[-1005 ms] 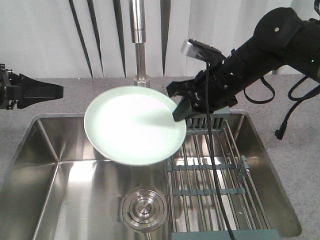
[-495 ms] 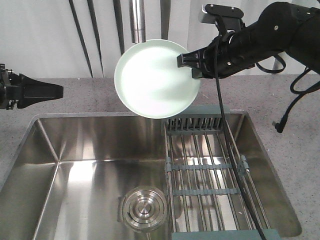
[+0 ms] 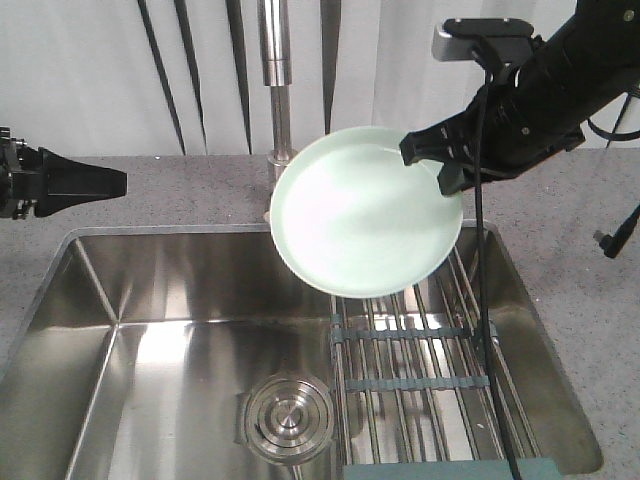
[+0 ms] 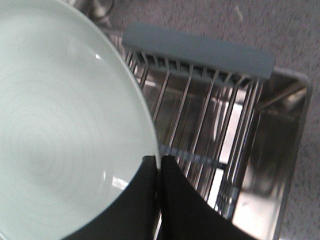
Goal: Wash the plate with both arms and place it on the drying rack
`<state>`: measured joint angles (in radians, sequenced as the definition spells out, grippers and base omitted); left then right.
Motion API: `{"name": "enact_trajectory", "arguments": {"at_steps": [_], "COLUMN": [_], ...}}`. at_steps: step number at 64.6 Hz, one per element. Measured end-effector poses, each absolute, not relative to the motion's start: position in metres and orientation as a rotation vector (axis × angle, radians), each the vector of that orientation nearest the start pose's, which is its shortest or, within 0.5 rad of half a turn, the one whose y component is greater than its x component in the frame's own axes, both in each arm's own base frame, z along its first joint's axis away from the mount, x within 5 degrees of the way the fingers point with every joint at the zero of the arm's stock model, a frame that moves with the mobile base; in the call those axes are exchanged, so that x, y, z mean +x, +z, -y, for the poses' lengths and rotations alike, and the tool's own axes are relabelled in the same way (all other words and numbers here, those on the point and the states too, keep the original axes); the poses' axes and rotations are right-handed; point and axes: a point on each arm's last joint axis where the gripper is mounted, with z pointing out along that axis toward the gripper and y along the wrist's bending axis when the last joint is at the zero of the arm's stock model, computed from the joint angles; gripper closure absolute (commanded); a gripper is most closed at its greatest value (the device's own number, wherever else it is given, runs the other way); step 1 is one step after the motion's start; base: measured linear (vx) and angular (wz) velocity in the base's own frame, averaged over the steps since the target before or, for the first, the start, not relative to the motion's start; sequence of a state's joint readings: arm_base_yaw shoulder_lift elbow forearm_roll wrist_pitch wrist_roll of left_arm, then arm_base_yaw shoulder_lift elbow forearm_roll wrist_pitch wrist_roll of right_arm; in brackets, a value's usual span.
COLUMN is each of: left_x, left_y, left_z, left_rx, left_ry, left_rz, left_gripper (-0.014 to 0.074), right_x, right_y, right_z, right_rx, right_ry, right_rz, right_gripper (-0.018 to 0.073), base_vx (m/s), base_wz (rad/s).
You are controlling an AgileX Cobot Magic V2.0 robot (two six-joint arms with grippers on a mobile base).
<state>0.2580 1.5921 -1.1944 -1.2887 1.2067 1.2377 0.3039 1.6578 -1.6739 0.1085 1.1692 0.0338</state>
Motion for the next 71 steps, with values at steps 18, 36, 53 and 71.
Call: {"name": "enact_trajectory", "arguments": {"at_steps": [18,36,53,71], "left_x": [0.324,0.324,0.324,0.324], "left_y": [0.316,0.316,0.316,0.316], "left_z": [-0.001,-0.001,-0.001,-0.001], "left_rx": [0.507,0.507,0.507,0.507], "left_ry": [-1.014,-1.014,-1.014,-1.014], "left_rz": [-2.020,-2.020,-2.020,-2.020], "left_gripper": [0.0125,0.0125,0.0125,0.0125], "right_x": [0.335,0.339,0.339,0.334], "right_y": [0.369,0.367,0.363,0.307], "right_z": [-0.116,-0.101,-0.089,-0.088], "right_rx": [-0.332,-0.279,-0.266,-0.306], "right_ry": [0.285,0.056,-0.129,-0.164], "right_rz": [-2.636,-2.639,-2.668,-2.759], "right_gripper": [0.0569,0.0565,0.0562,0.0558], "base_vx": [0.00,0.00,0.00,0.00], "base_wz": [0.00,0.00,0.00,0.00]}}
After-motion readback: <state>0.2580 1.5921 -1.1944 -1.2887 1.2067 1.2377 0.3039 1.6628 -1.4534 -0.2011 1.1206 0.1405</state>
